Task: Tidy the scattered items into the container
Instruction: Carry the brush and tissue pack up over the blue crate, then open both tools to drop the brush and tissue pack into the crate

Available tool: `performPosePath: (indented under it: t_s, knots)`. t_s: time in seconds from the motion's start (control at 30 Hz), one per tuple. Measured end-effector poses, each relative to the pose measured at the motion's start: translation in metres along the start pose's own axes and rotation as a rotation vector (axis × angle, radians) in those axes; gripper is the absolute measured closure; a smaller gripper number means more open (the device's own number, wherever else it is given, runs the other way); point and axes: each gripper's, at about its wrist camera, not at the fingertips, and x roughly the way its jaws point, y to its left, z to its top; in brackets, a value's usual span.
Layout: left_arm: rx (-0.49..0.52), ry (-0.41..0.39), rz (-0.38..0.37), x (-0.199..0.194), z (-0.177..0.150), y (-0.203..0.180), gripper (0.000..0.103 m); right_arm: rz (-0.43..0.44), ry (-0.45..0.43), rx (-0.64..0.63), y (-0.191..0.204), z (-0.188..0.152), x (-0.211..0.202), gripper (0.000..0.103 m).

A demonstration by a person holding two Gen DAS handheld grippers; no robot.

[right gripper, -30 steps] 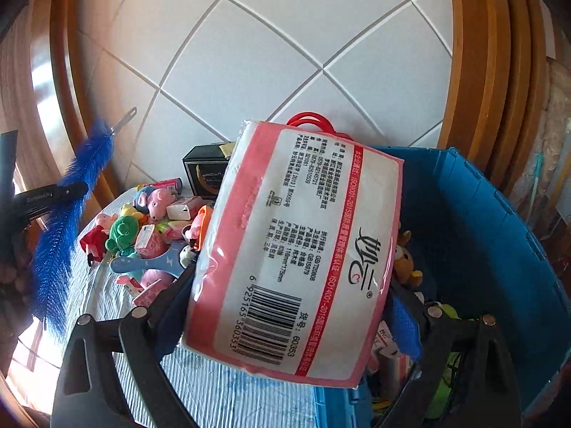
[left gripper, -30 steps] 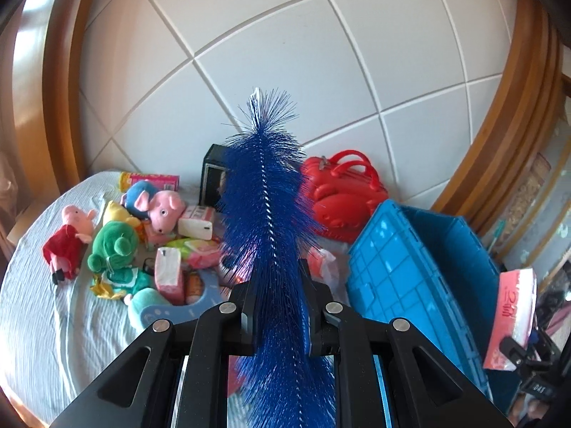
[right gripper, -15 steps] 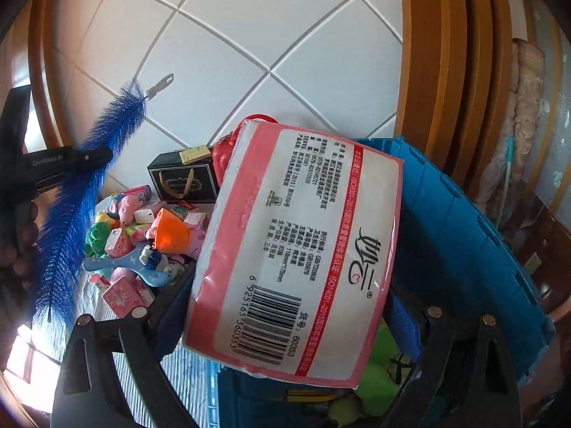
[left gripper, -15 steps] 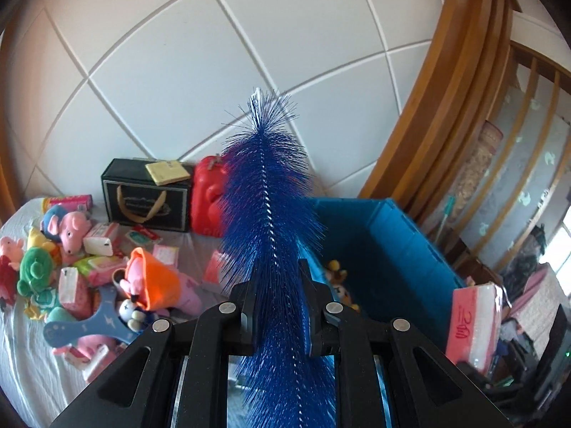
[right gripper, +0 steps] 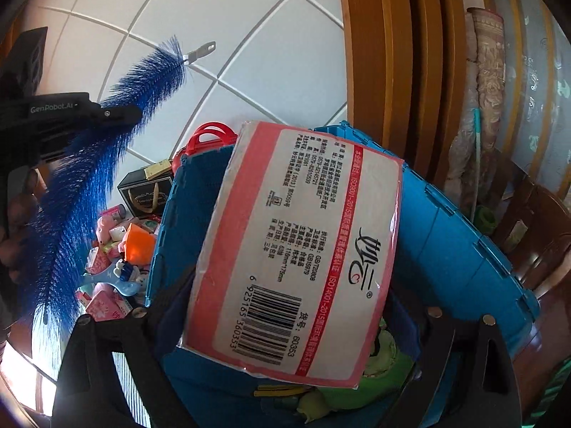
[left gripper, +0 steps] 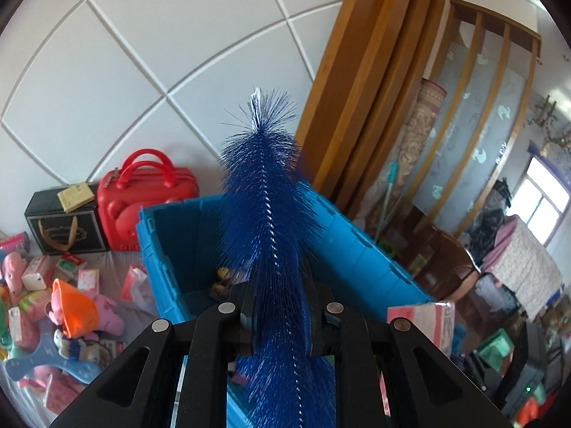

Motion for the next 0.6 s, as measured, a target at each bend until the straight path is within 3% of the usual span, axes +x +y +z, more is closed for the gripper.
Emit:
performPosePath:
  t_s: [0.3,0.4,0.53,0.6]
  knots:
    - [0.038,0.025,-0.063,0.037,0.013,-0.052,0.085,-0.036,0.004,0.021,-0.021,0.005,-0.001,0.009]
    - [0.03,0.032,-0.095,0.044,0.018,-0.058,0.078,-0.038,0.0,0.023,-0.024,0.006,-0.003,0.009]
    - [0.028,0.029,-0.123,0.048,0.021,-0.063,0.048,-0.049,-0.001,0.021,-0.026,0.007,-0.001,0.009]
    - [0.031,0.024,-0.125,0.048,0.022,-0.063,0.047,-0.048,0.001,0.022,-0.025,0.007,0.0,0.009]
